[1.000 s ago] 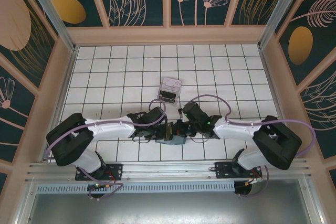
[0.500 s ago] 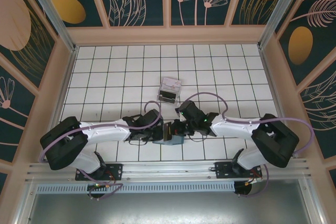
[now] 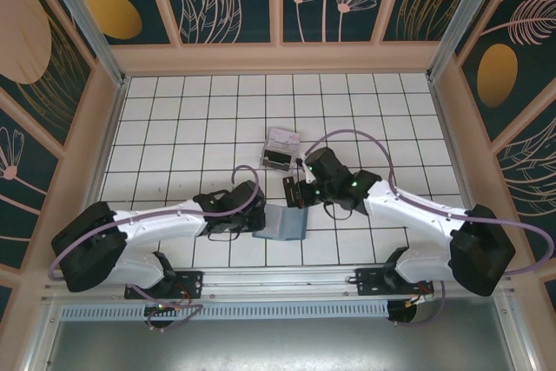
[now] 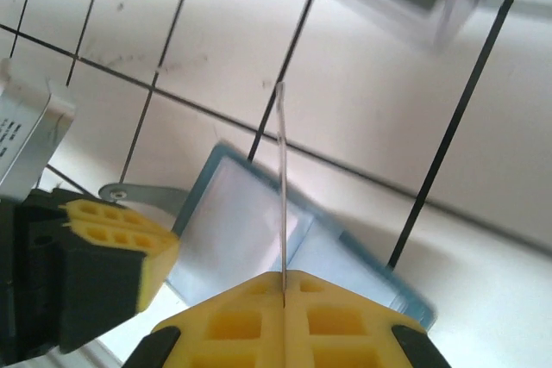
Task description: Take the credit cards out of the card holder
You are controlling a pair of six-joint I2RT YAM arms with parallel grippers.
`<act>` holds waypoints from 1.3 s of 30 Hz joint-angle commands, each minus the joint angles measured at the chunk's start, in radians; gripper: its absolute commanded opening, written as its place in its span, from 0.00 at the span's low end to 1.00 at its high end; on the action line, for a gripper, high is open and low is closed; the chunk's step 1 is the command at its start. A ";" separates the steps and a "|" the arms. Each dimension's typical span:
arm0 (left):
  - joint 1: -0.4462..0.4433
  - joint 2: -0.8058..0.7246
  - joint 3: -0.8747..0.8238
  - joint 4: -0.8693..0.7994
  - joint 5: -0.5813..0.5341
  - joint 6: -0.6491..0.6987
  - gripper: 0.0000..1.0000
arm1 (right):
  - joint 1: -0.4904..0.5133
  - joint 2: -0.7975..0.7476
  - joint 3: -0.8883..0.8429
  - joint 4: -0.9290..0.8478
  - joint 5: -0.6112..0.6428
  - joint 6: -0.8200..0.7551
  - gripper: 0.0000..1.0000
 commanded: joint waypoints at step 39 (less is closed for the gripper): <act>0.014 -0.108 -0.047 -0.084 -0.069 -0.028 0.11 | -0.178 0.698 0.818 -0.475 0.007 -1.130 0.00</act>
